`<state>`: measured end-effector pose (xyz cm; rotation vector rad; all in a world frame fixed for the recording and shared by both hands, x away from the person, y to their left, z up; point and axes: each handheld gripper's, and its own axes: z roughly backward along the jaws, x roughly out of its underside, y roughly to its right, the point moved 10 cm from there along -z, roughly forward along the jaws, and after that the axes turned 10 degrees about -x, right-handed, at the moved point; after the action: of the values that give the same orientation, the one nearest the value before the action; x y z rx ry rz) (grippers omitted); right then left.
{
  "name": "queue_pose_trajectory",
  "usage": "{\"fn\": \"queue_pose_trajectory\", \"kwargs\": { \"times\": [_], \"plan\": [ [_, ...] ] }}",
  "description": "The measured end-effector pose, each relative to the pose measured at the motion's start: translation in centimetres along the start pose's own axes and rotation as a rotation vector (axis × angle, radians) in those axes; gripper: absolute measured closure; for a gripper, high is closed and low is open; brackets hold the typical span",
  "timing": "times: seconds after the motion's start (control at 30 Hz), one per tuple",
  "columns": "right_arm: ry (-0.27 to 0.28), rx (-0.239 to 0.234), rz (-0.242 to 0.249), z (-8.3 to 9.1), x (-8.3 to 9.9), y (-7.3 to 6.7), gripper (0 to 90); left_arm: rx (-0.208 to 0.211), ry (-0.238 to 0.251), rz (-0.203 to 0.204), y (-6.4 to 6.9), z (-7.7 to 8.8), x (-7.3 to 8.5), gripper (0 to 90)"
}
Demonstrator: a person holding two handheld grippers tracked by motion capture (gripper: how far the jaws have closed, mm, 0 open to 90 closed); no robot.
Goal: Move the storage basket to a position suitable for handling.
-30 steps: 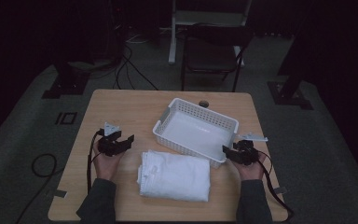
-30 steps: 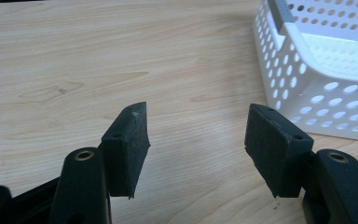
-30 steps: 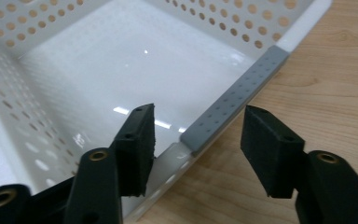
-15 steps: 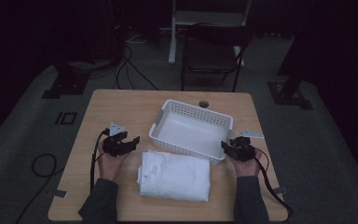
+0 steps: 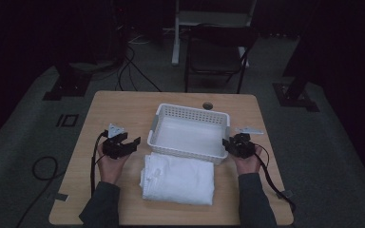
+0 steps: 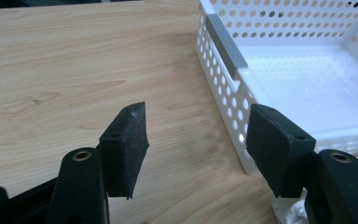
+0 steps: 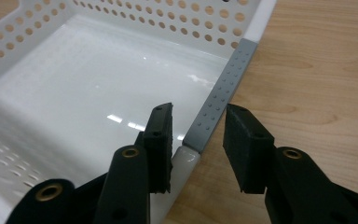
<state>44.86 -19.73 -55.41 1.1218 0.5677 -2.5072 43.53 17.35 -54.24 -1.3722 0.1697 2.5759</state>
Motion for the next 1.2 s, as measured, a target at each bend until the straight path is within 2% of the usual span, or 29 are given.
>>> {"fn": "queue_pose_trajectory", "kwargs": {
  "times": [0.1,0.3,0.5,0.9,1.0,1.1,1.2],
  "plan": [
    [-0.002,-0.003,0.001,-0.3,-0.3,0.0,65.7,0.000,0.001,-0.002,0.1,0.1,-0.1,38.4],
    [-0.023,-0.002,0.039,-1.5,-1.2,-0.8,67.9,0.000,-0.013,-0.006,0.4,-0.2,0.1,39.1],
    [-0.026,-0.019,0.045,-2.3,-1.6,-1.6,68.2,0.015,-0.013,-0.002,0.7,-0.1,0.1,40.7],
    [-0.022,-0.057,0.051,-3.7,-2.4,-2.6,68.7,0.012,-0.038,-0.009,0.8,-0.6,0.6,43.8],
    [-0.013,-0.069,0.035,-3.9,-2.5,-2.7,68.8,0.005,-0.046,-0.012,0.6,-0.8,0.8,48.9],
    [-0.015,-0.075,0.035,-3.9,-2.5,-2.7,68.8,0.021,-0.050,-0.010,0.7,-1.1,0.9,52.7],
    [-0.021,-0.071,0.042,-4.2,-2.7,-2.8,68.8,0.033,-0.046,-0.026,1.0,-1.3,1.0,59.5]
  ]
}}
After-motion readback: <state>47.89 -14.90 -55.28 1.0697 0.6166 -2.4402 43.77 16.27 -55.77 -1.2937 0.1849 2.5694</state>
